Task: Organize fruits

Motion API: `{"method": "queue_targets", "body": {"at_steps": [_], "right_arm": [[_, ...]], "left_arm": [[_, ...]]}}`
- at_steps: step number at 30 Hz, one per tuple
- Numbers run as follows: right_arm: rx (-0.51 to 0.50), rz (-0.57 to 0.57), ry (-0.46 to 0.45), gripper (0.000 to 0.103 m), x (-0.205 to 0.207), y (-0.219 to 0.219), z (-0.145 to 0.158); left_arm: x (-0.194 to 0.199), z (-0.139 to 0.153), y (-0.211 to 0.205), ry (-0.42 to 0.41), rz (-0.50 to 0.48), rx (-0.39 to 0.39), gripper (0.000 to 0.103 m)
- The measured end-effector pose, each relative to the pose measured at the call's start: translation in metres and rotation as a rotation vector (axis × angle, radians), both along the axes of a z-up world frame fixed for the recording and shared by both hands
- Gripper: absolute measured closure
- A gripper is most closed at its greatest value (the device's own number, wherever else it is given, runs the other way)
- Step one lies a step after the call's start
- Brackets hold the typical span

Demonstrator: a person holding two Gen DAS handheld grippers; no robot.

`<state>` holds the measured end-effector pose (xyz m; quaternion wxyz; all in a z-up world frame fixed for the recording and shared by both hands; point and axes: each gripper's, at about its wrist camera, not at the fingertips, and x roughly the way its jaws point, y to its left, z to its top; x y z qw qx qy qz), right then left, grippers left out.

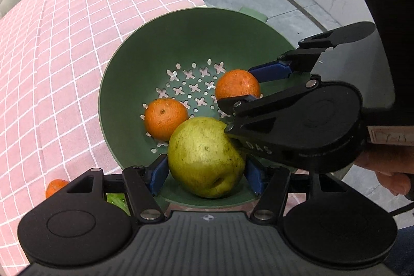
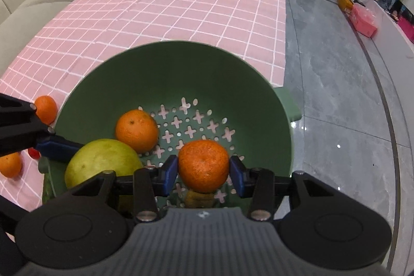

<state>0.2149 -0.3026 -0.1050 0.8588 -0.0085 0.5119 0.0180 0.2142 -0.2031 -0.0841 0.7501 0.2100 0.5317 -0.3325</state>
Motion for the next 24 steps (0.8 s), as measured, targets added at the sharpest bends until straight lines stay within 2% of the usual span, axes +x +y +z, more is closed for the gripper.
{"method": "queue_targets", "body": {"at_steps": [2,4,8,12,16,24], "right_arm": [[-0.006,0.002,0.002,0.061,0.001,0.001,0.0],[-0.017,-0.002,-0.006,0.046,0.001,0.001,0.001],[-0.017,-0.044,-0.078,0.044,-0.001,-0.006,0.018],[0.021,-0.096,-0.162,0.044,-0.008,-0.015,0.046],[0.052,-0.117,-0.228,0.044,-0.019,-0.014,0.071],[0.088,-0.074,-0.276,0.044,-0.055,0.023,0.091]], "left_arm": [[0.001,-0.001,-0.002,-0.002,0.005,0.017,0.031],[0.003,0.0,-0.001,0.003,0.019,0.015,0.029],[0.004,0.02,0.005,-0.076,0.051,-0.042,0.013],[0.002,0.053,0.022,-0.133,0.1,-0.107,0.013],[-0.009,0.074,0.07,-0.132,0.165,-0.182,0.013],[-0.043,0.069,0.191,-0.158,0.293,-0.164,0.013]]}}
